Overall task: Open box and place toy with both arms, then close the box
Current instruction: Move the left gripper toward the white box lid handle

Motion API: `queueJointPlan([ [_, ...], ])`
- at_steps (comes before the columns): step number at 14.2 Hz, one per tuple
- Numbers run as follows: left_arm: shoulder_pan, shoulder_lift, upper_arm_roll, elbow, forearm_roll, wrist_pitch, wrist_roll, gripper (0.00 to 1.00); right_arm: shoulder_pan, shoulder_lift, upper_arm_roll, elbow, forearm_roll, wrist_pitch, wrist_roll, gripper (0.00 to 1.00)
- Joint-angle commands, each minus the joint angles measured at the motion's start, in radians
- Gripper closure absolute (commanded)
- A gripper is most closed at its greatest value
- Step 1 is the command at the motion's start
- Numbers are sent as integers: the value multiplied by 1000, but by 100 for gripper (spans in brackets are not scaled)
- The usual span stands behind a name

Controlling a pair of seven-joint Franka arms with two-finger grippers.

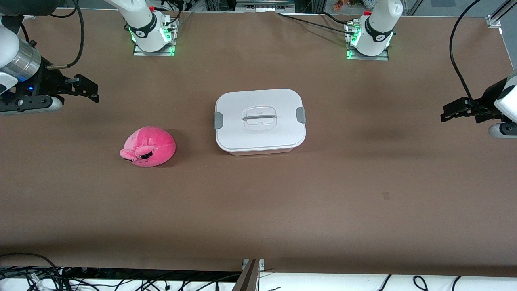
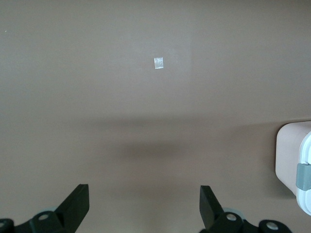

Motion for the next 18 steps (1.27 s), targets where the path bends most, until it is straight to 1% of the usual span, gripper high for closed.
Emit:
queueJointPlan([
  [1, -8, 19, 0, 40, 26, -20, -8, 0, 3, 7, 0, 28, -9, -26, 9, 0],
  [6, -19, 39, -12, 48, -10, -48, -15, 0, 4, 7, 2, 29, -11, -21, 20, 0],
  [8, -46, 40, -15, 46, -10, -50, -15, 0, 4, 7, 2, 29, -9, -21, 21, 0],
  [11, -178, 65, -15, 48, -7, -50, -4, 0, 3, 9, 2, 28, -8, -24, 21, 0],
  [13, -297, 69, -15, 48, -15, -46, -2, 0, 3, 9, 0, 28, -6, -20, 21, 0],
  [14, -342, 88, -17, 49, -23, -40, -2, 0, 3, 9, 0, 29, -6, -17, 21, 0],
  [16, -445, 137, -23, 51, -85, -30, -1, 0, 3, 9, 0, 28, -5, -20, 21, 0],
  [18, -570, 186, -28, 49, -78, 57, 8, 0, 3, 9, 0, 29, -5, -17, 23, 0],
])
